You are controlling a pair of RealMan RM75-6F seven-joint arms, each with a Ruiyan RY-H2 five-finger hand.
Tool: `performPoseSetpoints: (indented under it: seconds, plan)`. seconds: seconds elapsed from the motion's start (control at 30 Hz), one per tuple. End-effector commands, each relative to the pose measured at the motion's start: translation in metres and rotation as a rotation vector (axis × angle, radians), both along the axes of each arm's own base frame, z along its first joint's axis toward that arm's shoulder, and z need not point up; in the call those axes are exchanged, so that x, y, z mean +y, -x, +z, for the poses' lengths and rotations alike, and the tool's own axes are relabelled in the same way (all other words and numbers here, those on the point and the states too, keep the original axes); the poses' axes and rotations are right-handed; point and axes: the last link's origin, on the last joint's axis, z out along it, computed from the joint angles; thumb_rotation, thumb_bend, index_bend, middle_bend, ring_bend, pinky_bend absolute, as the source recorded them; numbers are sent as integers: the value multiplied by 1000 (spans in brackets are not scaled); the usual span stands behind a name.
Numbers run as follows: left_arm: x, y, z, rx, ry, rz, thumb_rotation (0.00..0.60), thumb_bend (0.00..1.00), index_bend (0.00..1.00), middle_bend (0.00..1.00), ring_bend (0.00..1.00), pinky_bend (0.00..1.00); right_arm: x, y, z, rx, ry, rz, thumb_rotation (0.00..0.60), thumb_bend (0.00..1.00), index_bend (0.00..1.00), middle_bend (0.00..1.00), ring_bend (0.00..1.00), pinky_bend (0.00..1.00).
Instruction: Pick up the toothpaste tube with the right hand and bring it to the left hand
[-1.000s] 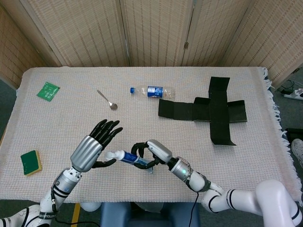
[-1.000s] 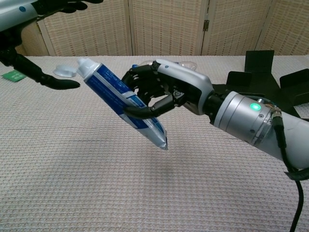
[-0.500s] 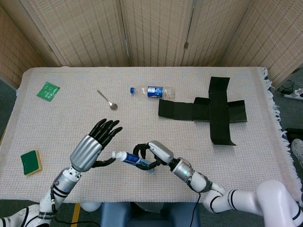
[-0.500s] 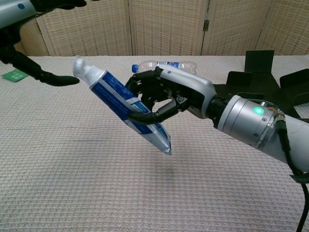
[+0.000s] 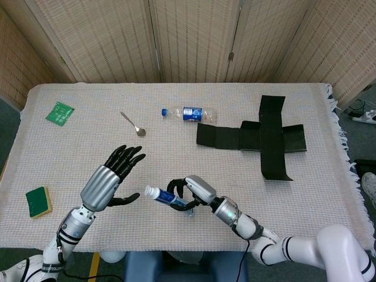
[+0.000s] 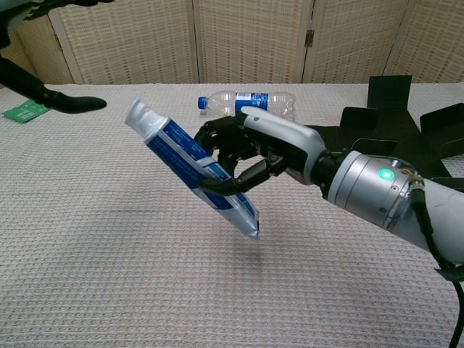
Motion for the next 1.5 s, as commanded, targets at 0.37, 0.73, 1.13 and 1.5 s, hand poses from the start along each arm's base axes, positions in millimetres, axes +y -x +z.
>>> performPoseSetpoints:
  seconds: [0.37, 0.73, 1.13, 1.5]
  plan:
    - [-6, -15, 8, -288, 383, 89, 328, 179, 26, 54, 44, 0, 8, -30, -5, -65, 31, 45, 600, 869, 814, 680, 719, 530]
    - [0, -25, -9, -217, 404, 78, 43, 147, 24, 46, 36, 0, 11, -52, -9, -76, 30, 37, 600, 871, 817, 682, 725, 530]
    - [4, -27, -24, -55, 274, 50, 32, 147, 18, 40, 29, 0, 11, -60, -15, -72, 35, 3, 600, 892, 827, 691, 730, 534]
    - [0, -31, -31, 2, 251, 37, 29, 147, 18, 35, 29, 0, 14, -69, -18, -85, 50, -8, 600, 898, 831, 695, 739, 535]
